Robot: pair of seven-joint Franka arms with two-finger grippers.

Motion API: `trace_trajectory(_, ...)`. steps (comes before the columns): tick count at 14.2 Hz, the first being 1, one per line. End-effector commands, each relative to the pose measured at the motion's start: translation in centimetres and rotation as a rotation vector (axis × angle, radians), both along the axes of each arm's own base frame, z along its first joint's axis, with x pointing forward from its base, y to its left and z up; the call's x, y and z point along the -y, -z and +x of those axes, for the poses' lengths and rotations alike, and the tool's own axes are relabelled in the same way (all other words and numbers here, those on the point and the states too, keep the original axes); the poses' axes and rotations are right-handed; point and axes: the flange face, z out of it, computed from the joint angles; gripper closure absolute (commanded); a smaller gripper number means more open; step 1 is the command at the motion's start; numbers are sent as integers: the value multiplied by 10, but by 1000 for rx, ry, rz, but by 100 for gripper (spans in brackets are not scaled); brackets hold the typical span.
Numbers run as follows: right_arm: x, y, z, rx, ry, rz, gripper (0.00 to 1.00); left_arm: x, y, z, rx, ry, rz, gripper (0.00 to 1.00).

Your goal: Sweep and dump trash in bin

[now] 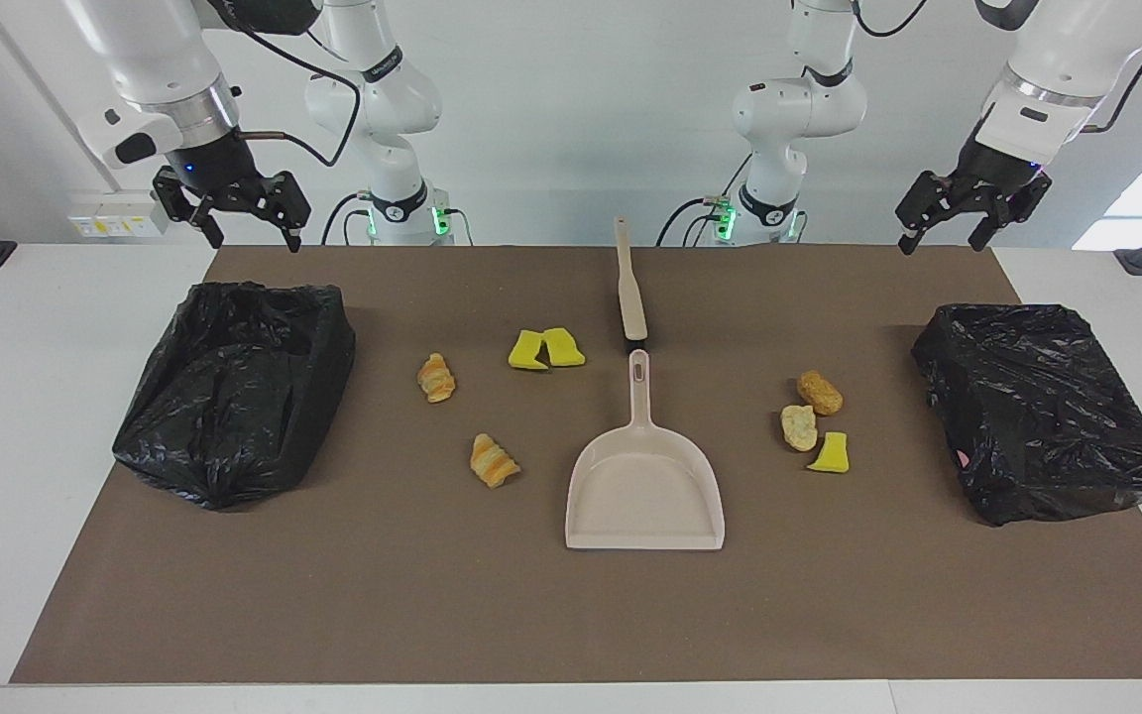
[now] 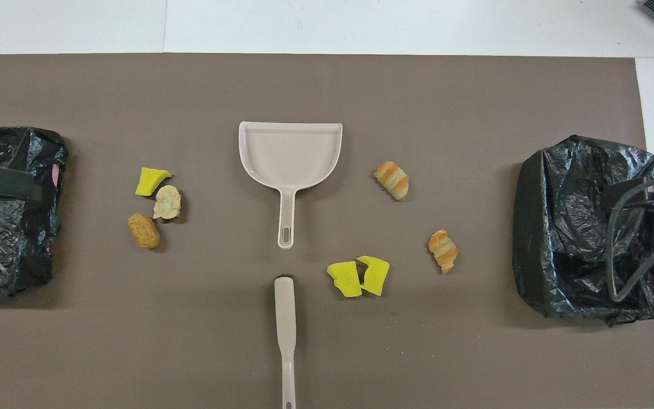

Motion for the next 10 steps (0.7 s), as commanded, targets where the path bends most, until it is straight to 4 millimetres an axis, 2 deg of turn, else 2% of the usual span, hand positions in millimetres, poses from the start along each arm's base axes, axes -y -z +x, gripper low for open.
trace_trajectory(1,-1,-1,-3,-14,15,12,0,3,1,-2,7,7,-13,0)
trace_trajectory(10,-3,-1,-3,-14,10,12,0,4,1,-4,-2,6,-12,0)
